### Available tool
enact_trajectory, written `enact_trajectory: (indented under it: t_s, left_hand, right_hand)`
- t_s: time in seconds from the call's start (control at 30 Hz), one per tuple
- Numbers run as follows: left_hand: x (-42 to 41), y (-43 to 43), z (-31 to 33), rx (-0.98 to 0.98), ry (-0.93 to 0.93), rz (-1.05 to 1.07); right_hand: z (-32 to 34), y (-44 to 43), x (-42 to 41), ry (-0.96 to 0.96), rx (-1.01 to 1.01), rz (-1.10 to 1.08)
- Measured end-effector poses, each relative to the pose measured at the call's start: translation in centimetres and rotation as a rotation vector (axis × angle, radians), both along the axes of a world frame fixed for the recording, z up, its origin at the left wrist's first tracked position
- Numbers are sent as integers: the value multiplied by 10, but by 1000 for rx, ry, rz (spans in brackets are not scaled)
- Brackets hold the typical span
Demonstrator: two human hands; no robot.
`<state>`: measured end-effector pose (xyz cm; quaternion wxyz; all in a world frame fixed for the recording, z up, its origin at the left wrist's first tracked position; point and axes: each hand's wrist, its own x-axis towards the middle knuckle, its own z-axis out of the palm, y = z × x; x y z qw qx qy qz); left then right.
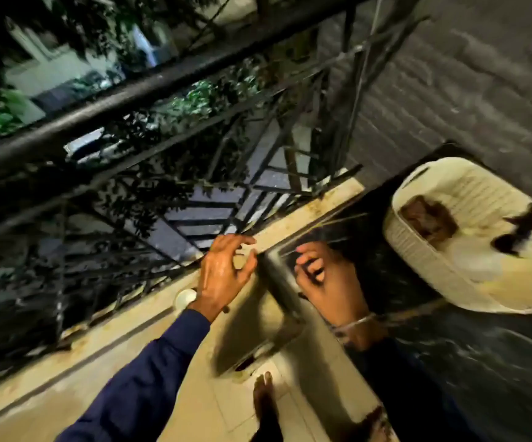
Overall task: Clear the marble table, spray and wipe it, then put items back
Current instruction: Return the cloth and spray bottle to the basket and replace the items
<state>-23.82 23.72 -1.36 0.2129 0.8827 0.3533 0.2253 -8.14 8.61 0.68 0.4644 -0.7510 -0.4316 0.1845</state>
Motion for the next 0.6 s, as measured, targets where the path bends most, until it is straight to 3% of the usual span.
enact_trajectory:
  t_s: [0.13,0.23,0.37,0.43,0.6]
  left_hand:
    - [-105,71,-69,-88,227,211]
    - [-165,101,-126,-261,420,366]
    - [-205,115,-191,-491,659,223]
    - [-216,119,-227,-544,668,178]
    - [-216,119,-283,-601,439,246]
  right_hand:
    - [-67,81,-56,0,-271,233]
    - [-131,133,-95,-79,-485,357]
    - [-206,194,-140,-182,-697,501]
    - [-231,218,-160,-214,-740,568]
    - [-281,240,-193,-241,-866,729]
